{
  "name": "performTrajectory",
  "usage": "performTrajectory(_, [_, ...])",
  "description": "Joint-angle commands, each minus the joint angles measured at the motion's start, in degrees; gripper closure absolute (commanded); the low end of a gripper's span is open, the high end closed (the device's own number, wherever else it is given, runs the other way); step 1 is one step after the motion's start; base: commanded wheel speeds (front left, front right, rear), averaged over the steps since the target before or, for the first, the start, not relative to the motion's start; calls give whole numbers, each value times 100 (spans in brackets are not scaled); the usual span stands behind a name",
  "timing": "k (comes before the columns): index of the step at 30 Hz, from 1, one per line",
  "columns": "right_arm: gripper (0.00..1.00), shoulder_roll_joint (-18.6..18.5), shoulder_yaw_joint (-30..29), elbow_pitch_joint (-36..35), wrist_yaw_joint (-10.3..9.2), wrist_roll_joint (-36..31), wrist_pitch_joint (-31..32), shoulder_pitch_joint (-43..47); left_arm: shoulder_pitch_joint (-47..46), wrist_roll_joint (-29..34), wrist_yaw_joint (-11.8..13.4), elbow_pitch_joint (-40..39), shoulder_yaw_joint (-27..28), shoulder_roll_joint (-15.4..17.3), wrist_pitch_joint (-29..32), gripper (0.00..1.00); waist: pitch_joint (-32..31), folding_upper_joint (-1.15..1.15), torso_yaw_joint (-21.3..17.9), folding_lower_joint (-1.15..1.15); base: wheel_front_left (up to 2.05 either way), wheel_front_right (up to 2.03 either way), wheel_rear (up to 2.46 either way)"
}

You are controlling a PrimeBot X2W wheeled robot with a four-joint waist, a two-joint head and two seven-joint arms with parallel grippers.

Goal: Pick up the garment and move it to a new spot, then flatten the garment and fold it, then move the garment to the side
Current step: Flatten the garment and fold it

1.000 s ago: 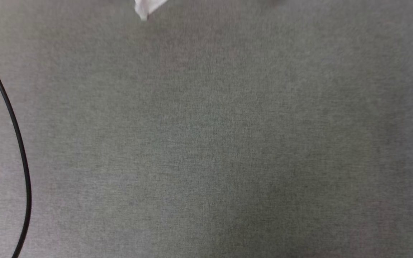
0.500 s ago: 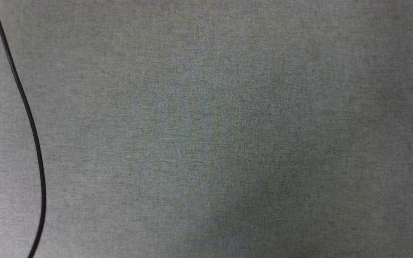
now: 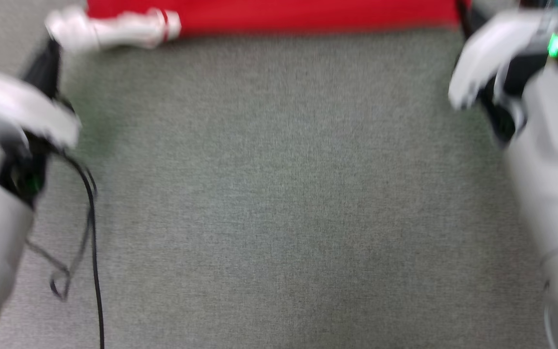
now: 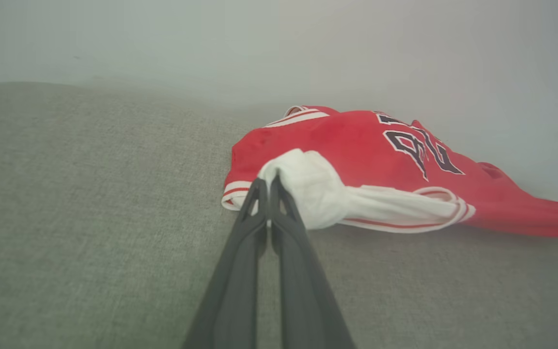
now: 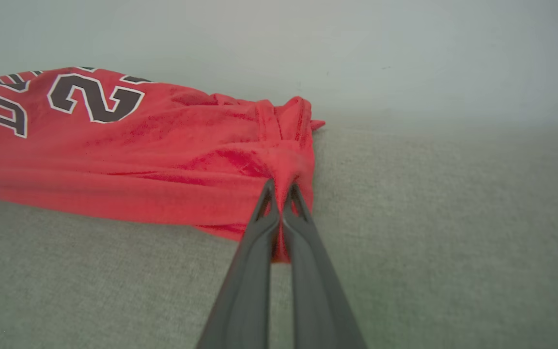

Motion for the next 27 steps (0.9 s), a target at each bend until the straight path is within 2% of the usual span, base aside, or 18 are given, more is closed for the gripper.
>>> performTrajectory(1, [100, -95, 90, 4, -12, 108, -54, 345, 326, -66, 11, -66, -58, 71, -121, 100, -327, 0, 3, 0, 0, 0, 0])
performTrajectory(8, [100, -454, 411, -340, -13, 763, -198, 1809, 1629, -20, 12, -322, -241, 103, -369, 100, -1094, 0, 63, 0, 0, 0, 0])
performTrajectory(14, [100, -694, 621, -1030, -15, 1288, -103, 3139, 2740, 215, 31, -672, 173, 114, -396, 100, -1685, 0, 40, 0, 0, 0, 0])
performTrajectory(18, [100, -837, 579, -1626, -20, 1464, -42, 4054, 3561, 392, 197, -1065, 495, 95, -398, 100, -2022, 0, 33, 0, 0, 0, 0])
performTrajectory(19, [100, -837, 579, -1626, -20, 1464, -42, 4054, 3561, 392, 197, -1065, 495, 95, -398, 100, -2022, 0, 33, 0, 0, 0, 0])
performTrajectory(21, [100, -873, 459, -2096, -20, 1523, 70, 4746, 4183, 505, 376, -1420, 697, 73, -398, 100, -2236, 0, 38, 0, 0, 0, 0])
performTrajectory(26, [100, -823, 149, -2939, -21, 1406, 370, 5850, 5137, 551, 680, -1997, 844, 77, -399, 100, -2509, 0, 10, 0, 0, 0, 0])
performTrajectory(27, [100, -823, 149, -2939, -21, 1406, 370, 5850, 5137, 551, 680, -1997, 844, 77, -399, 100, -2509, 0, 10, 0, 0, 0, 0])
